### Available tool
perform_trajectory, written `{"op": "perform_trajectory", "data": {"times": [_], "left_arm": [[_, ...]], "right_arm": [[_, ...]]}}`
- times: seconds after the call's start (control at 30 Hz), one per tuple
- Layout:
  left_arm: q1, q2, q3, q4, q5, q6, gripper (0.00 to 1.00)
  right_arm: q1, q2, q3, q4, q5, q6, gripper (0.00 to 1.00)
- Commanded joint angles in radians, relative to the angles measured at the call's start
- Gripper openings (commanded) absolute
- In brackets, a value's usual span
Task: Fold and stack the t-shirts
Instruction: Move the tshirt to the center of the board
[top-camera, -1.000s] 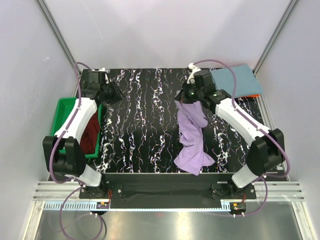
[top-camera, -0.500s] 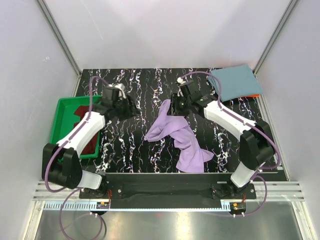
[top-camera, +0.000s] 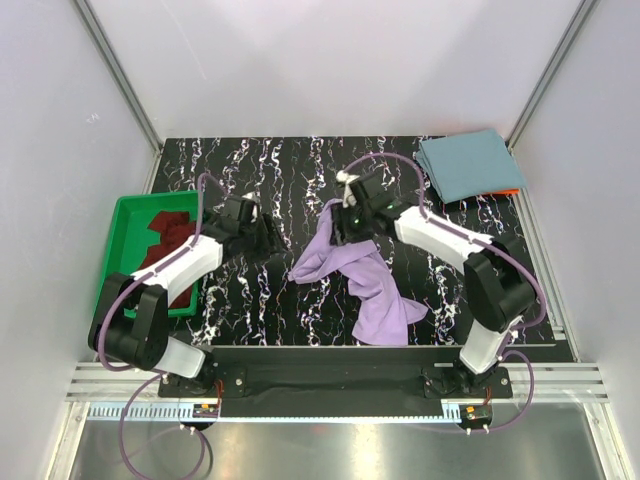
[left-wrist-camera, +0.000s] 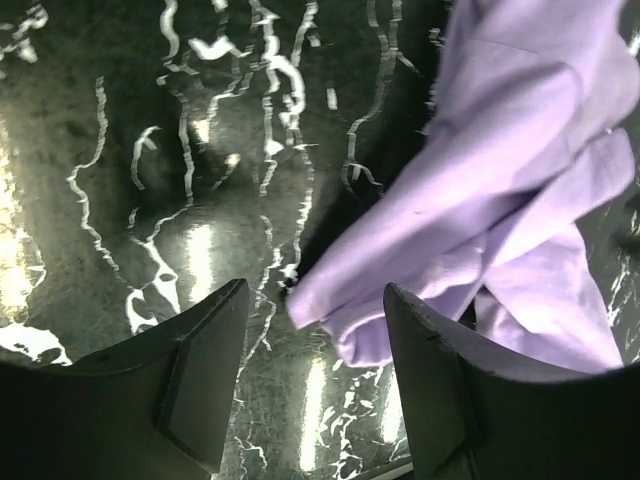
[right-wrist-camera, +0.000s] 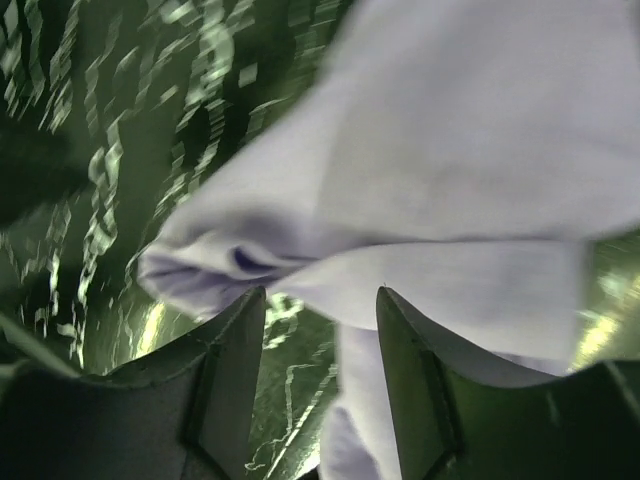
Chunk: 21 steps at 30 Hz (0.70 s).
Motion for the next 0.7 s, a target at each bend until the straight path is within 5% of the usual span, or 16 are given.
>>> {"op": "perform_trajectory", "data": {"times": [0.0,0.67], "left_arm": [[0.064,-0.018,-0.034,0.080,0.039,-0.043,0.61],[0.130,-0.030,-0.104,0.123,0.107,-0.048,0.63]], "right_arm": [[0.106,-0.025,-0.013,0.093,-0.087,-0.153,0.56],[0.338,0.077,-0.060,0.170,0.056,-0.294,0.60]]}}
